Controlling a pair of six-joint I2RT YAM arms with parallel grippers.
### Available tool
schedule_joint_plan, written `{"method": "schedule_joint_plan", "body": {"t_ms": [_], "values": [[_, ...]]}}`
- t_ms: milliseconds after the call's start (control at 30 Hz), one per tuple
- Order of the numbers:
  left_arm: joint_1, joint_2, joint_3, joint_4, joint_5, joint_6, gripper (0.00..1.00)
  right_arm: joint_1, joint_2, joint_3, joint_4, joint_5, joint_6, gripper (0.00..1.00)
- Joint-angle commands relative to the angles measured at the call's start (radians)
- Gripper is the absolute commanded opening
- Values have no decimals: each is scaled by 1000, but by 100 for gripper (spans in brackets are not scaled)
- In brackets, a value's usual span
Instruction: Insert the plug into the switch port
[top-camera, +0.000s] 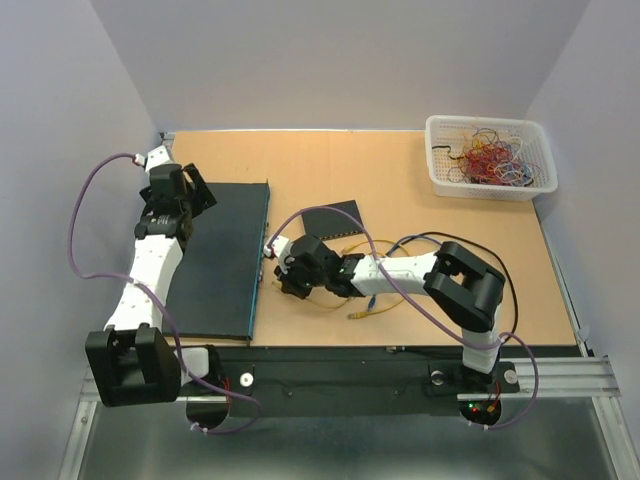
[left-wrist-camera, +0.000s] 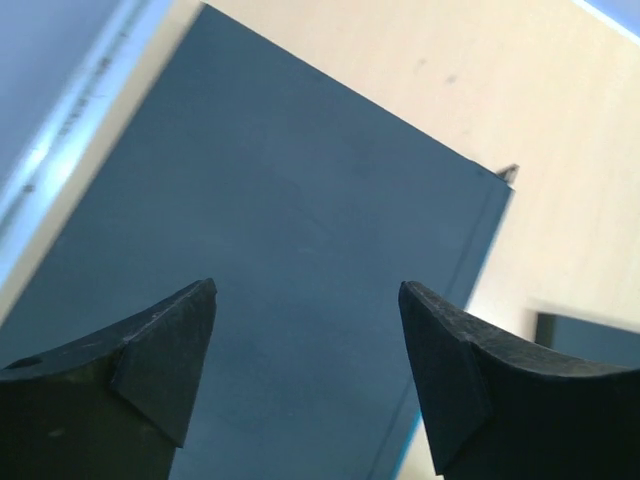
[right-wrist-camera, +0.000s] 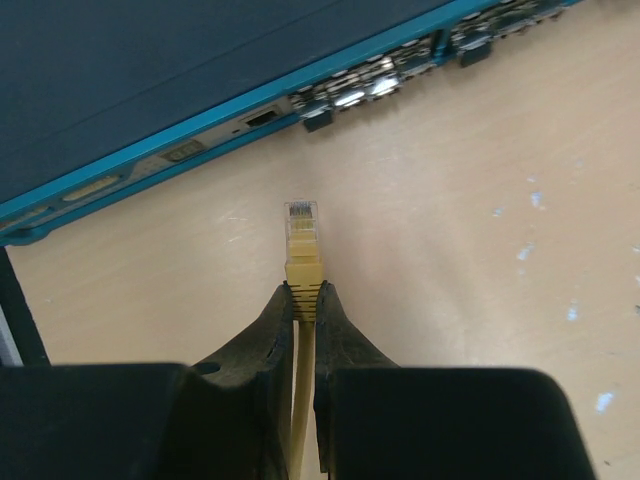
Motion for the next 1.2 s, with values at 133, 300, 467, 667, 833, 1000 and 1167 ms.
{"method": "schedule_joint_plan", "body": {"t_ms": [133, 300, 467, 667, 833, 1000, 1167], "values": [[112, 13, -28, 46, -66, 13, 88, 73, 48, 35, 61, -10, 7, 0], [174, 67, -21, 11, -106, -14, 88, 90, 109, 116, 17, -5, -14, 0], [210, 116, -18, 0, -74, -14, 88, 93, 155, 171, -8, -7, -19, 0], [232, 143, -5, -6, -100, -16, 87, 93, 191, 205, -27, 71, -39, 0], [269, 212, 15, -17, -66, -25, 86, 90, 195, 213, -36, 124, -48, 0], [281, 245, 25, -15, -49, -31, 85, 90, 207, 239, -46, 133, -51, 0], [281, 260, 28, -22, -40, -34, 85, 90, 217, 277, -68, 147, -63, 0]]}}
